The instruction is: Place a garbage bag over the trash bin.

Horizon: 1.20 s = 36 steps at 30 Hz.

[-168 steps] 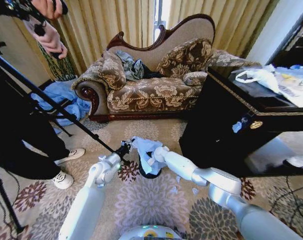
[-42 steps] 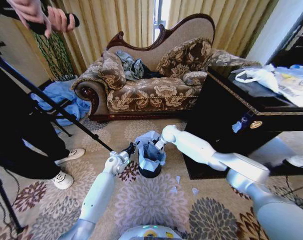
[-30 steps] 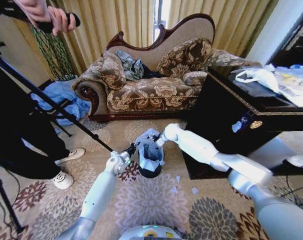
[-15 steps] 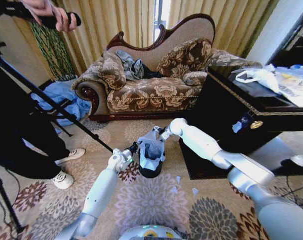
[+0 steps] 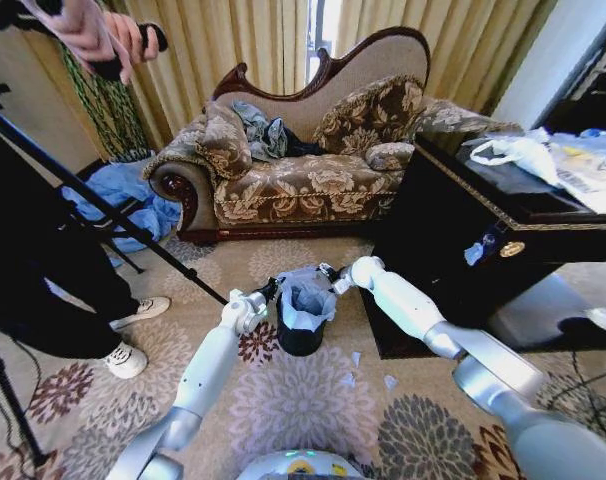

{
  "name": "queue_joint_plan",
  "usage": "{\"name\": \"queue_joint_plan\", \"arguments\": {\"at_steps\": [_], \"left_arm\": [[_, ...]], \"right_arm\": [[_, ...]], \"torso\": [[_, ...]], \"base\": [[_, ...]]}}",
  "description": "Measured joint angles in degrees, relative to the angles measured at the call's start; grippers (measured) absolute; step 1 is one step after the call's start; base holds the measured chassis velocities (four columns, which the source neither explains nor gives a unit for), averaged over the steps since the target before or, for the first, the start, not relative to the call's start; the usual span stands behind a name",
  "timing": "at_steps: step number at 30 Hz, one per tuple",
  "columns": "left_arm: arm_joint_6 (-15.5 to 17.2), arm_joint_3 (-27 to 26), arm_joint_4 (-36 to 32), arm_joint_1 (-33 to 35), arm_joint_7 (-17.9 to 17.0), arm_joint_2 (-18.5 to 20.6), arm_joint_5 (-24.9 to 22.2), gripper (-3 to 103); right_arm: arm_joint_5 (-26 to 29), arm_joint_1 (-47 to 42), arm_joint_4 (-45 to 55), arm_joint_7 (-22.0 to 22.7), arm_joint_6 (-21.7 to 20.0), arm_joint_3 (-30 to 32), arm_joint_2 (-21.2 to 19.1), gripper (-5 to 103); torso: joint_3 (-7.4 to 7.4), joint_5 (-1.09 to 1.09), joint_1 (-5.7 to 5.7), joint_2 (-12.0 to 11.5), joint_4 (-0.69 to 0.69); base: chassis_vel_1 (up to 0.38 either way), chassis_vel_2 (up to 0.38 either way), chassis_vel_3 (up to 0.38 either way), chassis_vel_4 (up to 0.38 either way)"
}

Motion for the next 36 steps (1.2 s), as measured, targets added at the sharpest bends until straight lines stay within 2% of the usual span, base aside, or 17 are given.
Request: {"name": "queue_joint_plan", "arguments": {"at_steps": [12,25,29,31,36], "left_arm": [[0.0,-1.6,3.7,-2.2,0.5,-0.5,0.4,0],[-0.1,-1.8,10.0,-2.5,2.4,-0.7,2.6,0],[-0.1,-1.8,10.5,-2.6,2.5,-0.7,2.9,0],[-0.1,-1.9,10.0,-2.8,2.5,-0.8,3.0,0],[-0.1,-1.6,7.8,-3.2,2.2,-0.8,3.0,0]], "right_arm": [[-1.0,-2.6,-2.1,1.6,-0.1,1.5,0.7,100],[0.3,-5.3,-2.8,3.9,0.5,2.4,0.4,100],[2.3,-6.0,-3.3,6.9,2.1,2.6,0.0,100],[4.2,-6.3,-4.0,11.1,3.0,2.0,-0.1,100],[4.7,-6.1,-4.8,13.2,3.3,1.8,0.7,100]], "torso": [[0.00,0.00,-0.01,0.0,-0.01],[0.00,0.01,0.00,0.0,0.00],[0.00,0.00,-0.01,0.0,-0.01],[0.00,0.01,0.00,0.0,0.00],[0.00,0.00,-0.01,0.0,-0.01]], "base": [[0.000,0.000,0.000,0.000],[0.000,0.000,0.000,0.000],[0.000,0.000,0.000,0.000],[0.000,0.000,0.000,0.000],[0.000,0.000,0.000,0.000]]}}
